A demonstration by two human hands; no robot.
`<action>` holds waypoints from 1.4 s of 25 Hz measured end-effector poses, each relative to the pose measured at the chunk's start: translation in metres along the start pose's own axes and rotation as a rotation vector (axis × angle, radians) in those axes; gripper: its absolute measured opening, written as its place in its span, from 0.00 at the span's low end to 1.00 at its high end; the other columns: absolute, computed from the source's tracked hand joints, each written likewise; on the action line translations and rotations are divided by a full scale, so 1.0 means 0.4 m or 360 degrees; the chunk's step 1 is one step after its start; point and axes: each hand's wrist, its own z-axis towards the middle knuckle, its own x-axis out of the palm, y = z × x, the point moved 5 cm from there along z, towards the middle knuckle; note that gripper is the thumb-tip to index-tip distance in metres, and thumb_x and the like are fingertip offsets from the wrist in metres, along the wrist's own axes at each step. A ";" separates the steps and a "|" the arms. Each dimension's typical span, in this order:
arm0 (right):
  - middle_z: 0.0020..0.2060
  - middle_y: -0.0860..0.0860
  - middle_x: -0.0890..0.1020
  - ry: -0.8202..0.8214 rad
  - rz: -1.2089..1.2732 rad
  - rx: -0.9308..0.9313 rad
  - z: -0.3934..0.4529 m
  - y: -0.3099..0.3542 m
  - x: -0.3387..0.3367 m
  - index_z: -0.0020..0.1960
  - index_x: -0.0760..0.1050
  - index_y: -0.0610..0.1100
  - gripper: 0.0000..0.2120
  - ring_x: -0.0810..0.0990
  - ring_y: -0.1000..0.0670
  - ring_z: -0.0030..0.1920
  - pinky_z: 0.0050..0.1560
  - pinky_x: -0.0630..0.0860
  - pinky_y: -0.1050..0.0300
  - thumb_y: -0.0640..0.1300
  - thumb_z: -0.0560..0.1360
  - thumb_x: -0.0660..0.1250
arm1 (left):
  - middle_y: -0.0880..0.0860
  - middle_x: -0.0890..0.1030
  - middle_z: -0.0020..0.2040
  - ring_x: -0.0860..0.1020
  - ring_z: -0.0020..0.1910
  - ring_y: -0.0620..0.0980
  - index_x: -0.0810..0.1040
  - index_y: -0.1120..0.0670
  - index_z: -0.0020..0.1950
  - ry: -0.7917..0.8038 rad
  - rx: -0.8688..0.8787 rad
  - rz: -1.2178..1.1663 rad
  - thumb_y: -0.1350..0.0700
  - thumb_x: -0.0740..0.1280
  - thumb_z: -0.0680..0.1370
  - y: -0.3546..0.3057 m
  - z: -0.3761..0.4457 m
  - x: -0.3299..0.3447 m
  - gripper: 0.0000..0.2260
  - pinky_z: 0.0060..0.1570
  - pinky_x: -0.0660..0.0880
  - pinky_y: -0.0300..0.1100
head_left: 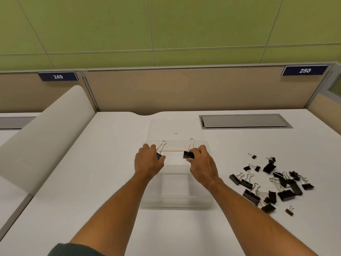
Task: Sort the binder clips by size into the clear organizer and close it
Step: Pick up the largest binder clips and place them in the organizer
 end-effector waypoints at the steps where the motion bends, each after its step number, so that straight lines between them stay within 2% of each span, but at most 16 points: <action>1: 0.51 0.47 0.73 0.0008 -0.0005 0.0022 -0.001 0.007 0.009 0.57 0.75 0.41 0.10 0.78 0.44 0.44 0.44 0.78 0.53 0.42 0.77 0.66 | 0.56 0.75 0.55 0.76 0.53 0.57 0.76 0.56 0.59 0.0008 -0.0002 0.0025 0.44 0.66 0.75 0.022 0.010 0.005 0.19 0.50 0.74 0.48; 5: 0.51 0.48 0.72 0.0042 -0.0032 0.0096 -0.001 0.020 0.040 0.57 0.74 0.41 0.10 0.79 0.45 0.44 0.45 0.78 0.52 0.43 0.77 0.66 | 0.56 0.76 0.53 0.76 0.52 0.56 0.77 0.53 0.57 0.0117 0.0003 0.0176 0.43 0.64 0.76 0.068 0.052 0.037 0.17 0.52 0.70 0.48; 11: 0.52 0.48 0.72 0.0076 -0.0037 0.0108 0.036 0.025 0.064 0.58 0.74 0.42 0.12 0.78 0.45 0.45 0.46 0.79 0.50 0.45 0.77 0.66 | 0.52 0.78 0.46 0.76 0.46 0.53 0.78 0.52 0.49 0.0188 0.0083 0.0514 0.44 0.62 0.76 0.052 0.095 0.069 0.13 0.47 0.63 0.46; 15: 0.52 0.48 0.73 0.0113 -0.0075 0.0056 0.060 0.040 0.086 0.59 0.74 0.42 0.12 0.79 0.45 0.46 0.47 0.79 0.51 0.45 0.77 0.66 | 0.51 0.80 0.47 0.75 0.51 0.53 0.78 0.50 0.50 0.0222 0.0189 0.0647 0.40 0.61 0.76 0.044 0.108 0.085 0.15 0.50 0.63 0.47; 19: 0.52 0.46 0.74 0.0148 -0.0065 -0.0006 0.080 0.060 0.108 0.59 0.75 0.41 0.12 0.79 0.44 0.46 0.46 0.79 0.52 0.43 0.77 0.66 | 0.51 0.80 0.48 0.74 0.52 0.53 0.78 0.51 0.52 0.0200 0.0243 0.0613 0.38 0.59 0.76 0.059 0.113 0.096 0.20 0.50 0.64 0.48; 21: 0.52 0.47 0.73 0.0173 -0.0046 -0.0029 0.093 0.077 0.124 0.58 0.75 0.41 0.11 0.79 0.44 0.45 0.46 0.79 0.52 0.43 0.77 0.66 | 0.53 0.79 0.52 0.73 0.54 0.54 0.78 0.53 0.55 0.0120 0.0299 0.0548 0.38 0.59 0.75 0.076 0.115 0.090 0.21 0.52 0.65 0.48; 23: 0.51 0.47 0.73 0.0197 -0.0028 -0.0070 0.107 0.099 0.145 0.57 0.75 0.41 0.10 0.80 0.44 0.44 0.45 0.79 0.52 0.42 0.77 0.66 | 0.56 0.76 0.60 0.71 0.61 0.56 0.74 0.53 0.64 0.0064 0.0343 0.0461 0.38 0.58 0.75 0.098 0.112 0.082 0.25 0.57 0.66 0.48; 26: 0.51 0.48 0.74 0.0231 -0.0048 -0.0149 0.122 0.146 0.182 0.56 0.76 0.44 0.09 0.78 0.45 0.45 0.45 0.76 0.54 0.42 0.76 0.66 | 0.60 0.60 0.77 0.56 0.76 0.57 0.59 0.51 0.77 0.0059 0.0257 0.0402 0.36 0.54 0.77 0.155 0.112 0.064 0.32 0.71 0.58 0.51; 27: 0.51 0.49 0.75 0.0227 -0.0089 -0.0192 0.126 0.162 0.194 0.57 0.76 0.45 0.10 0.77 0.45 0.46 0.46 0.74 0.54 0.42 0.76 0.66 | 0.60 0.54 0.78 0.52 0.78 0.57 0.55 0.51 0.78 0.0061 0.0213 0.0387 0.36 0.53 0.78 0.177 0.112 0.059 0.33 0.73 0.55 0.51; 29: 0.52 0.48 0.76 0.0255 -0.0233 -0.0301 0.131 0.193 0.222 0.58 0.76 0.46 0.11 0.75 0.45 0.51 0.51 0.69 0.53 0.44 0.76 0.66 | 0.60 0.50 0.79 0.49 0.78 0.58 0.52 0.51 0.79 0.0054 0.0143 0.0352 0.37 0.52 0.78 0.217 0.113 0.050 0.33 0.74 0.53 0.52; 35: 0.59 0.49 0.78 0.0391 -0.0296 -0.0331 0.129 0.228 0.276 0.63 0.74 0.47 0.14 0.72 0.46 0.59 0.56 0.67 0.52 0.47 0.78 0.63 | 0.60 0.50 0.79 0.49 0.78 0.58 0.49 0.50 0.80 0.0076 0.0047 0.0304 0.37 0.50 0.79 0.269 0.110 0.051 0.32 0.74 0.52 0.53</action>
